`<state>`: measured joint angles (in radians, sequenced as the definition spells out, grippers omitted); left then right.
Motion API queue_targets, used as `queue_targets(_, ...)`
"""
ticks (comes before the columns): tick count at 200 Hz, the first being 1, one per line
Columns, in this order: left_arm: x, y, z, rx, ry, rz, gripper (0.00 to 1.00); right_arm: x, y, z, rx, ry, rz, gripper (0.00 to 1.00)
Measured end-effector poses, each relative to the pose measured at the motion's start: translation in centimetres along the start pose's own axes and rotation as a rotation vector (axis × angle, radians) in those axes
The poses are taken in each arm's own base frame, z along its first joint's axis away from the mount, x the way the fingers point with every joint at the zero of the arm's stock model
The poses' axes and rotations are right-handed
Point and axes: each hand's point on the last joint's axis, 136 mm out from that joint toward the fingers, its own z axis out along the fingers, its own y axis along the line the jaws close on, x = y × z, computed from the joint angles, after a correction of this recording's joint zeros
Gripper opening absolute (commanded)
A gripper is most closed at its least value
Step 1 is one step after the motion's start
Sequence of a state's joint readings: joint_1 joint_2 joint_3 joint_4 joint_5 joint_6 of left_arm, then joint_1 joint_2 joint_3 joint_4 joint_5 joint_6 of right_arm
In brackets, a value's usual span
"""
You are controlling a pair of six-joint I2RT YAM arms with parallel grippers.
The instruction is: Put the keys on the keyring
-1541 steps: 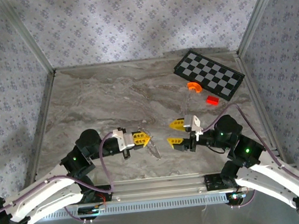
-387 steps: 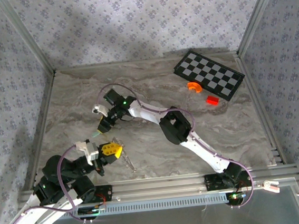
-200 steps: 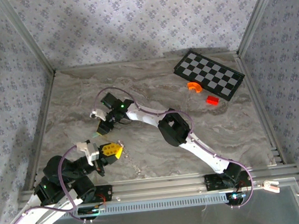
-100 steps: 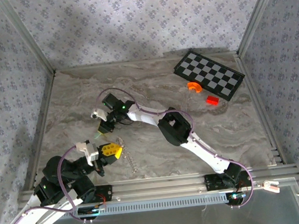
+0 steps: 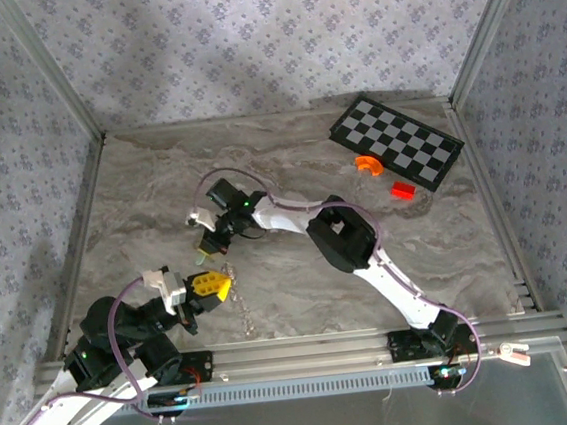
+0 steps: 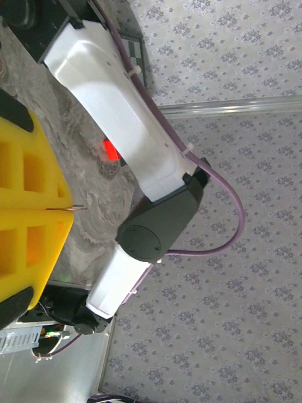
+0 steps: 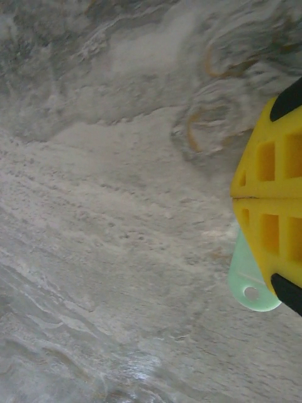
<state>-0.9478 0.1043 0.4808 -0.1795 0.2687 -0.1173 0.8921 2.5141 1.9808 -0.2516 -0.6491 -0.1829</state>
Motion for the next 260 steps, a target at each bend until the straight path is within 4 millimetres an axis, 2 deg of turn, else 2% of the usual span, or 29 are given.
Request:
queue_targets(23, 0.0, 0.0, 0.0, -0.002, 0.000, 0.000, 0.00, 1.4, -0.4, -1.8, 0.037, -0.003, 0.035, 0.00)
queue_targets(45, 0.0, 0.1, 0.0, -0.008, -0.001, 0.000, 0.00, 3.4, -1.0, -4.5, 0.102, -0.009, 0.084, 0.00)
queue_targets(93, 0.1, 0.3, 0.2, -0.016, 0.006, 0.002, 0.00, 9.9, -1.6, -11.9, 0.290, -0.022, 0.227, 0.00)
queue_targets(115, 0.9, 0.6, 1.0, -0.020, 0.046, 0.001, 0.00, 12.5, -0.9, -14.2, 0.354, -0.028, 0.271, 0.00)
queue_targets(150, 2.4, 1.3, 2.6, -0.027, 0.115, -0.002, 0.00, 14.9, 0.4, -16.2, 0.418, -0.042, 0.307, 0.00)
queue_targets(212, 3.3, 2.0, 4.3, -0.037, 0.151, 0.009, 0.00, 18.0, 2.0, -19.1, 0.526, -0.066, 0.360, 0.01)
queue_targets(240, 3.4, 2.1, 4.7, -0.037, 0.156, 0.012, 0.00, 18.6, 2.5, -19.7, 0.550, -0.067, 0.367, 0.09)
queue_targets(260, 3.3, 2.1, 4.8, -0.035, 0.152, 0.015, 0.00, 18.7, 2.8, -20.0, 0.559, -0.072, 0.377, 0.21)
